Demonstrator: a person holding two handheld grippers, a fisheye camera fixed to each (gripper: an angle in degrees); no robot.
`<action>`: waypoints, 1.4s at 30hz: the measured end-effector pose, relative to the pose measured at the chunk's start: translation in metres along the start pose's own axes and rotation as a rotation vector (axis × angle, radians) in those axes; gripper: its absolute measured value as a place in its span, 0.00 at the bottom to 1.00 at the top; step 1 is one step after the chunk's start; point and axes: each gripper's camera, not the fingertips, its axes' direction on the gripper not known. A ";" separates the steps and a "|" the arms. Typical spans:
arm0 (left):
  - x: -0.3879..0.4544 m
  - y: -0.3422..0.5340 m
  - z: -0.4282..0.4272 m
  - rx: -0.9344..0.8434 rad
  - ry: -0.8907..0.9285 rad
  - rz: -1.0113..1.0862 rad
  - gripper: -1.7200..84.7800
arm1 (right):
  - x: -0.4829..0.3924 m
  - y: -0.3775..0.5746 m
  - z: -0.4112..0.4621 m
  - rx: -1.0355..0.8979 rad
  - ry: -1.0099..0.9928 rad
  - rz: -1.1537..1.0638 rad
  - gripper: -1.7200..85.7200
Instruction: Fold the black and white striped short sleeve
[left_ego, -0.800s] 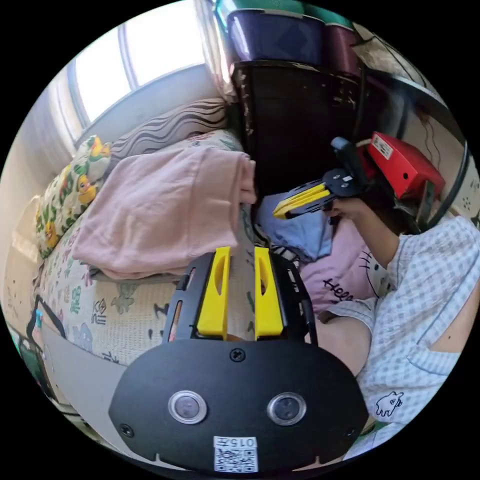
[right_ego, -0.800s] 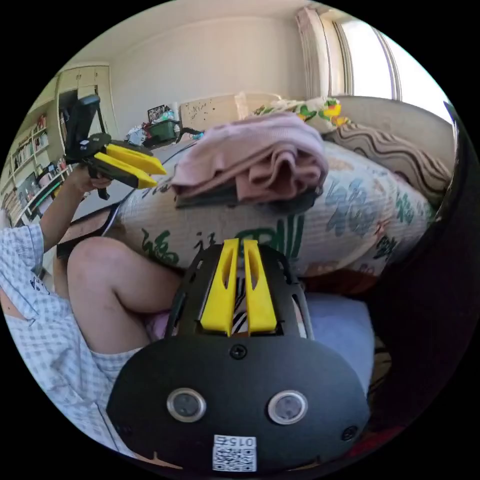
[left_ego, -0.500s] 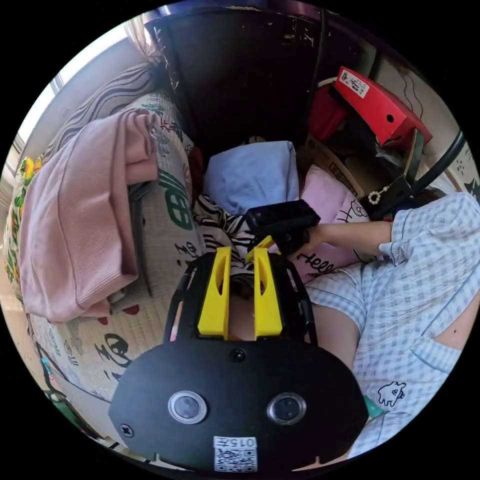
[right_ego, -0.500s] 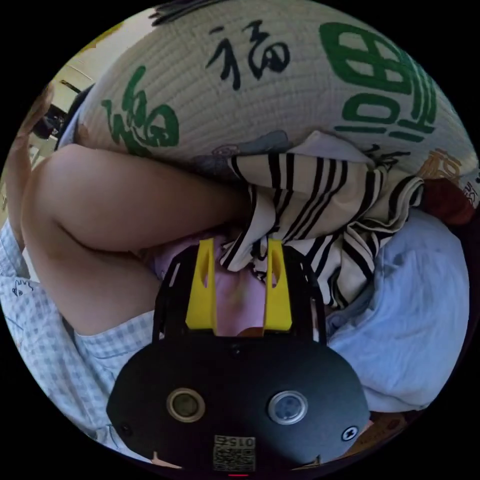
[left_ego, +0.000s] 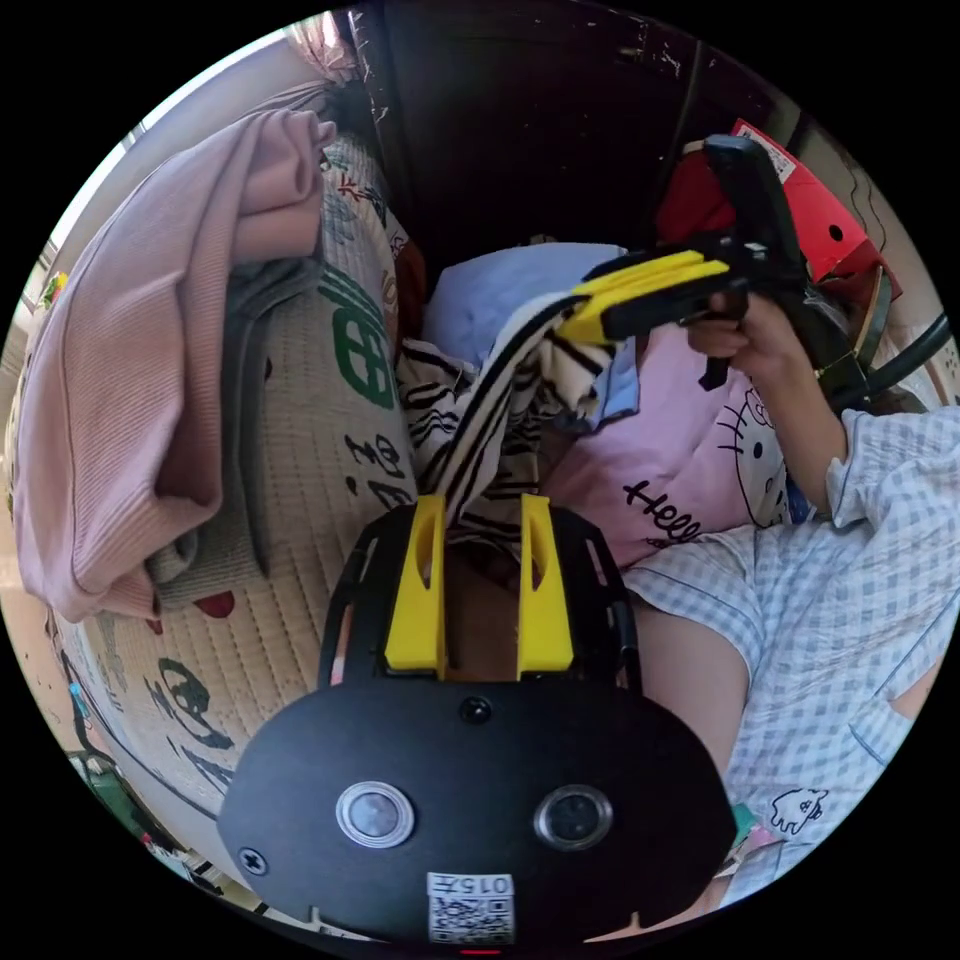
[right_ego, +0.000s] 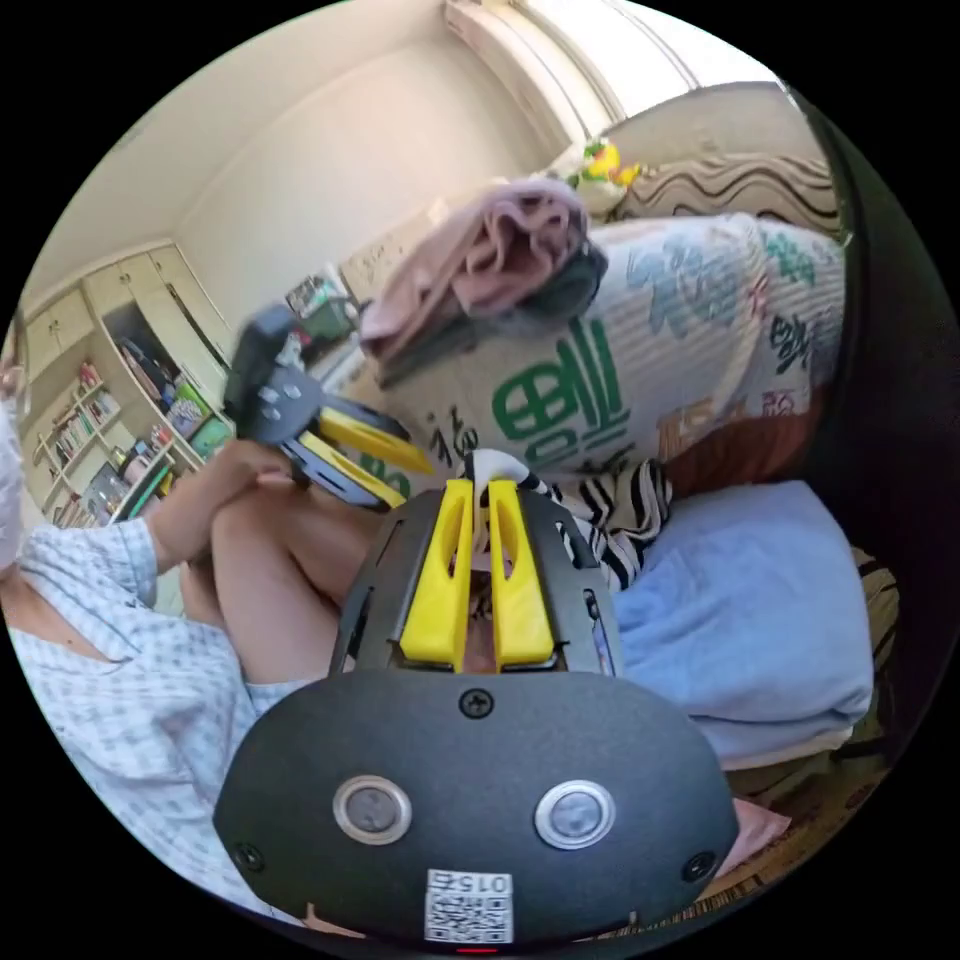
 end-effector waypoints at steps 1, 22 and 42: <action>0.006 0.002 -0.005 0.020 -0.014 0.012 0.15 | -0.007 0.004 -0.024 0.064 -0.015 -0.022 0.04; 0.080 0.266 -0.212 0.620 -0.318 -0.239 0.02 | -0.163 0.108 -0.279 0.639 -0.070 -0.388 0.03; 0.208 0.607 -0.178 0.667 -0.363 -0.463 0.02 | -0.260 0.133 -0.249 0.590 -0.232 -0.512 0.04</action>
